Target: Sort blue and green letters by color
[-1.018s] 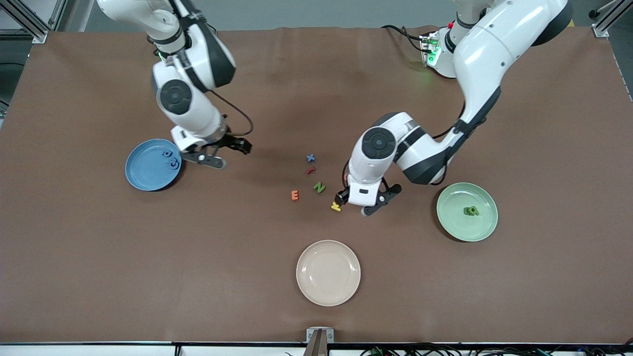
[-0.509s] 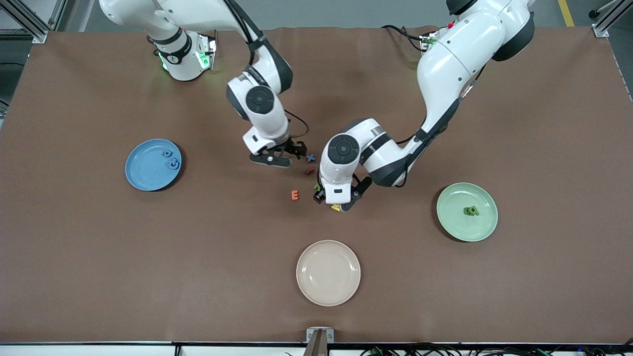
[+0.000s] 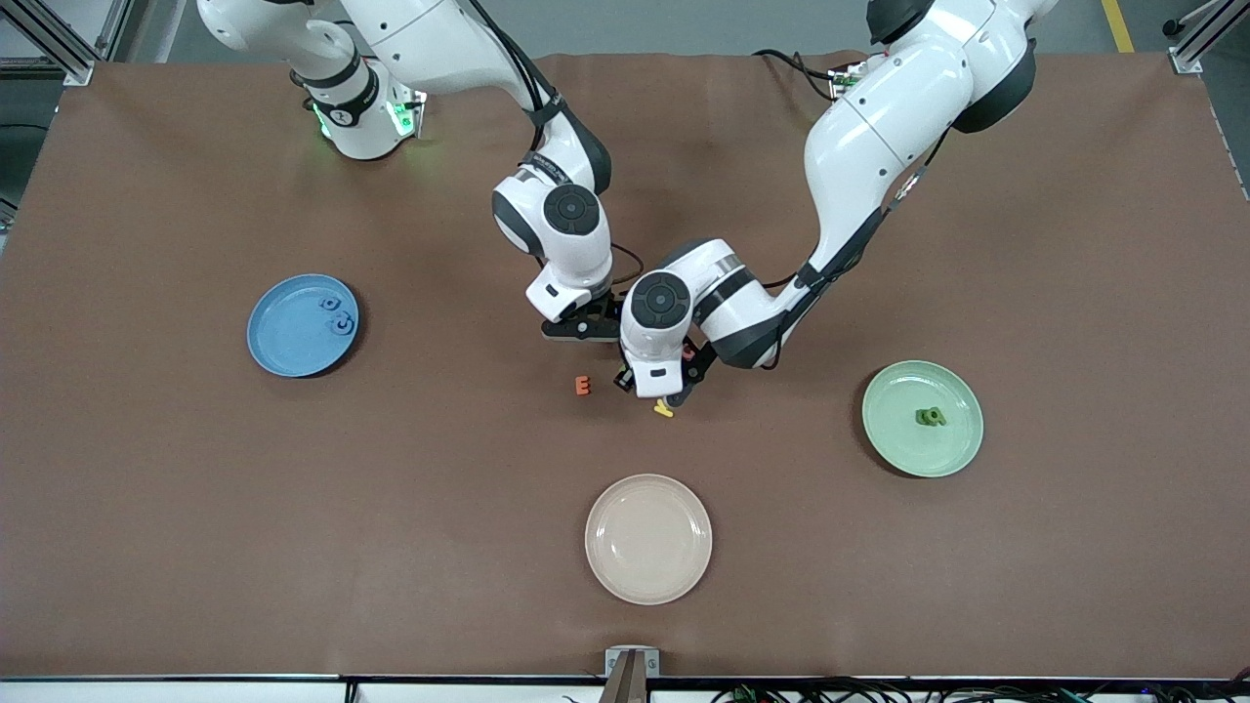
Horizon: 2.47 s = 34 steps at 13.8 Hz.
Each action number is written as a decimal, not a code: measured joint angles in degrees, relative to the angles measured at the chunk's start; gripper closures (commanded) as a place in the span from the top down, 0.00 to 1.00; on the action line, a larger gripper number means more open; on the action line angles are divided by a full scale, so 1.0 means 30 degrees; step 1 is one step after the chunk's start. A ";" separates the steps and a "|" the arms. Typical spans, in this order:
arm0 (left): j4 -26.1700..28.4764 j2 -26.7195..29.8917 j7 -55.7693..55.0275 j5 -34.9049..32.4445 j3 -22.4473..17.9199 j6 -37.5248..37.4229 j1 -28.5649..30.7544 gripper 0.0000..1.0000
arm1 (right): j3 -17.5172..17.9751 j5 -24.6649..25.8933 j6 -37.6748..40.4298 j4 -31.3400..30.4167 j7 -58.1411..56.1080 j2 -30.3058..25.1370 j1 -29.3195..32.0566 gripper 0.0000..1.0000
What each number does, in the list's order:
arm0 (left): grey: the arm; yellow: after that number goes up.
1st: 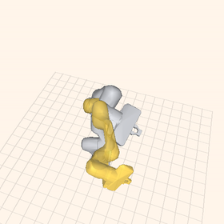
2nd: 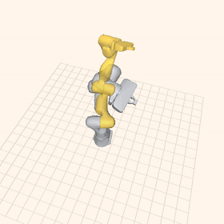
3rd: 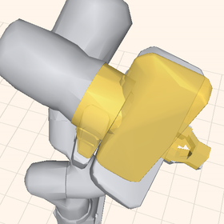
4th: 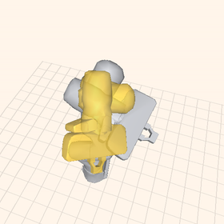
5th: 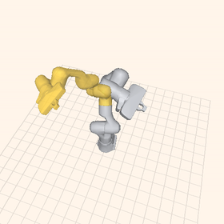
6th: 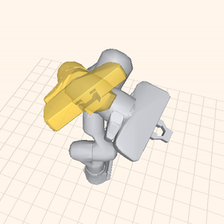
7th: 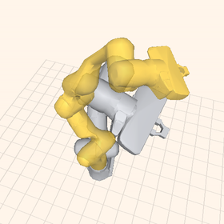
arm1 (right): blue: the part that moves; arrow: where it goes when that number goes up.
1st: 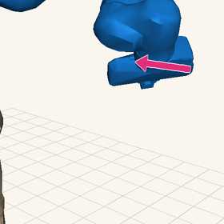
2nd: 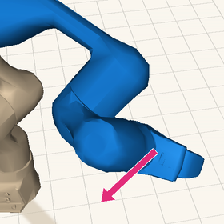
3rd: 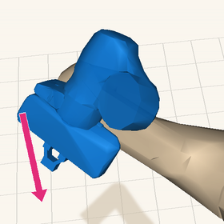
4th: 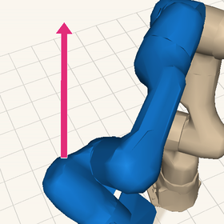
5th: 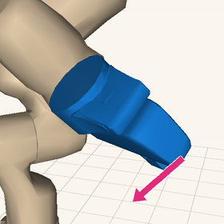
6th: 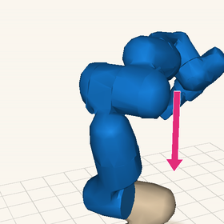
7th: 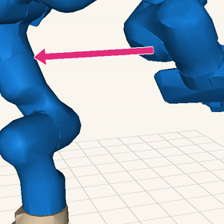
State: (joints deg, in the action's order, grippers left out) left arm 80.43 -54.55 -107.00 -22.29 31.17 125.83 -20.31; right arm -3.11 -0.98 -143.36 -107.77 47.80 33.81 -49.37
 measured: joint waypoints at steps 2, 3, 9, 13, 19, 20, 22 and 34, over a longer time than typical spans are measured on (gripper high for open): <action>-0.0023 -0.0075 -0.0053 0.0006 -0.0001 0.0000 -0.0001 0.68 | -0.0024 0.0006 -0.0005 -0.0001 -0.0198 0.0001 0.0000 0.97; -0.0043 -0.0077 -0.0108 0.0054 -0.0001 0.0000 -0.0002 0.67 | -0.0065 0.0007 -0.0005 -0.0001 -0.0452 0.0005 0.0013 0.97; -0.0174 -0.0081 -0.0154 0.0279 0.0001 0.0231 -0.0108 0.67 | -0.0316 0.0005 0.0211 -0.0453 -0.1149 -0.0362 0.1699 1.00; -0.0203 -0.0086 -0.0002 0.0279 0.0001 0.0802 -0.0125 0.66 | -0.0394 -0.0002 0.2995 -0.0733 -0.2661 -0.2140 0.4109 1.00; -0.0199 -0.0464 0.0037 0.0278 0.0000 0.1270 -0.0191 0.38 | -0.0407 -0.0016 0.7781 -0.0265 -0.3683 -0.5351 0.6365 1.00; -0.0199 -0.0513 0.0037 0.0279 -0.0001 0.1408 -0.0191 0.26 | -0.0407 -0.0017 0.8376 0.0042 -0.3683 -0.5697 0.6450 1.00; -0.0225 -0.0527 0.0054 0.0278 -0.0001 0.1535 -0.0190 0.02 | -0.0403 -0.0019 0.9067 0.0496 -0.3683 -0.6160 0.6487 1.00; 0.0760 0.4592 0.4017 0.0255 -0.0015 -0.3732 0.2226 0.00 | 0.0092 -0.1660 0.4562 -0.1082 -0.1498 -0.5270 0.3538 1.00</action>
State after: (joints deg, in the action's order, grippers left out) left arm 82.71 -40.78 -94.95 -21.52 31.13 114.63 -13.63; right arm -2.83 -5.96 -129.67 -111.02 43.31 18.00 -38.75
